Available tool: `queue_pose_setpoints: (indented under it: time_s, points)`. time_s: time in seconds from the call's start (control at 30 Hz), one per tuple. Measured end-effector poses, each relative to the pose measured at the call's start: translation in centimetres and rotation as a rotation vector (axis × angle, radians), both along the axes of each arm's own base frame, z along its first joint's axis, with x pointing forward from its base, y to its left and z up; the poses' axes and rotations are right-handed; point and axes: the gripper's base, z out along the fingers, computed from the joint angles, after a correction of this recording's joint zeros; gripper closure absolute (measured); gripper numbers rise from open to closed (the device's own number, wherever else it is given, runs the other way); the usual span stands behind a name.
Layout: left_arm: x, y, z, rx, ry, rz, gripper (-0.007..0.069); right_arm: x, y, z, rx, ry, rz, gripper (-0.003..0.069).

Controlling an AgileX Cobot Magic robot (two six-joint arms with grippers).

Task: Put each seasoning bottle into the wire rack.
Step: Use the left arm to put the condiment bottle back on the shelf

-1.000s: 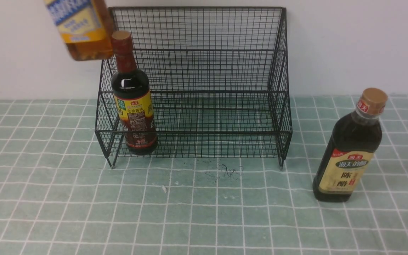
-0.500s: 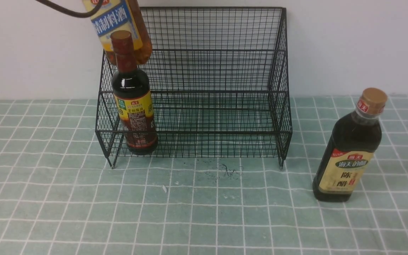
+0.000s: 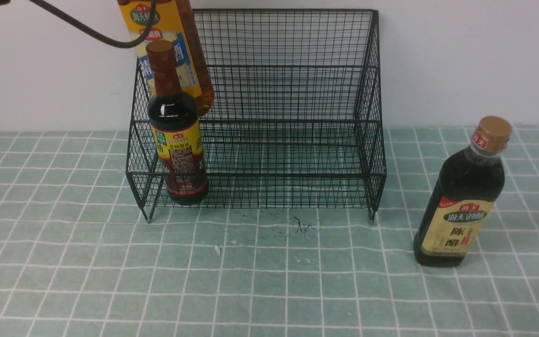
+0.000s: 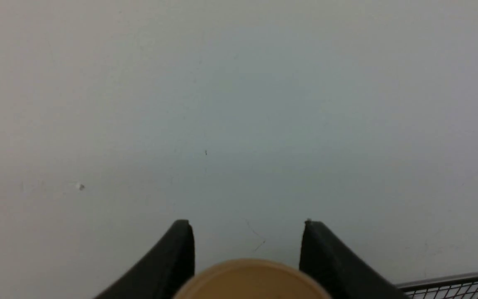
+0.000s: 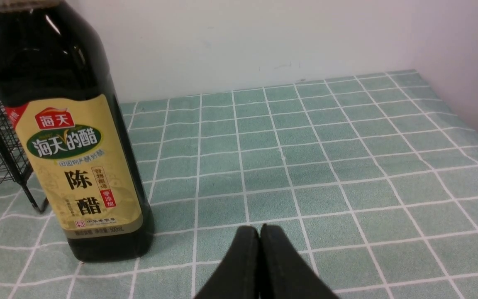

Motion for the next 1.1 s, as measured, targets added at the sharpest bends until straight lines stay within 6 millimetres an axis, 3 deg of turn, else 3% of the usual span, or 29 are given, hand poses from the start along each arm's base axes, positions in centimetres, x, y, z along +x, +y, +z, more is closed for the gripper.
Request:
queue_pose_setpoints:
  time_s: [0.4, 1.1]
  points:
    - [1.8, -0.9, -4.1, 0.088, 0.117, -0.092, 0.0323, 0.0, 0.0, 0.0, 0.000, 0.000, 0.000, 0.0673]
    - [2.6, -1.6, -7.1, 0.146, 0.214, -0.167, 0.0314, 0.0, 0.0, 0.0, 0.000, 0.000, 0.000, 0.0673]
